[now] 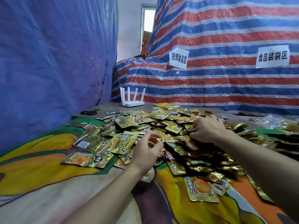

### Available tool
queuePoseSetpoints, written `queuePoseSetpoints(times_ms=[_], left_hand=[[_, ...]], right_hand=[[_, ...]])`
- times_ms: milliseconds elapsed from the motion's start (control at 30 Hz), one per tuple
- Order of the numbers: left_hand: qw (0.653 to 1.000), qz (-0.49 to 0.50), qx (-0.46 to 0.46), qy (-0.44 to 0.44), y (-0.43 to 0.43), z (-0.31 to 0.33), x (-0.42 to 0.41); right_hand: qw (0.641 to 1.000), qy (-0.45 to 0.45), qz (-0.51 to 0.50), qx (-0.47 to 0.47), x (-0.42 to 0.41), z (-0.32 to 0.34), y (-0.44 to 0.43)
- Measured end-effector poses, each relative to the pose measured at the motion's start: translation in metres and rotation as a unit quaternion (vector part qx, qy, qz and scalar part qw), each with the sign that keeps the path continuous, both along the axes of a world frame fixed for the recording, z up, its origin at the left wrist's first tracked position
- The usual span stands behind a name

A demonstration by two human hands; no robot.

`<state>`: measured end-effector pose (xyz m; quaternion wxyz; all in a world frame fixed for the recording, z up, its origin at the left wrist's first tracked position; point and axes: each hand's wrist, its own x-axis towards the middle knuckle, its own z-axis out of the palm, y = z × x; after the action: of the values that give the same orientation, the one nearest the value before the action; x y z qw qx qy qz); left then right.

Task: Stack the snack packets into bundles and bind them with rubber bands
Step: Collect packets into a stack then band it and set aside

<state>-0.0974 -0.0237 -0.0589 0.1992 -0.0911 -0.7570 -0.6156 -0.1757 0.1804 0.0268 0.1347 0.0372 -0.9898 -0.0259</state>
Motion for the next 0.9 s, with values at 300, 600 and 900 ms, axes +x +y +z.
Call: queuePoseSetpoints(times_ms=[300, 600, 900], left_hand=[[0.944, 0.182, -0.267, -0.066, -0.018, 0.012, -0.002], [0.819, 0.243, -0.410, -0.319, -0.086, 0.030, -0.046], [0.808, 0.233, -0.426, -0.334, -0.089, 0.032, -0.087]], right_hand=[[0.992, 0.075, 0.102, 0.008, 0.012, 0.007, -0.038], [0.942, -0.225, 0.225, -0.102, 0.000, -0.029, -0.108], [0.963, -0.181, 0.106, -0.171, -0.037, -0.053, -0.138]])
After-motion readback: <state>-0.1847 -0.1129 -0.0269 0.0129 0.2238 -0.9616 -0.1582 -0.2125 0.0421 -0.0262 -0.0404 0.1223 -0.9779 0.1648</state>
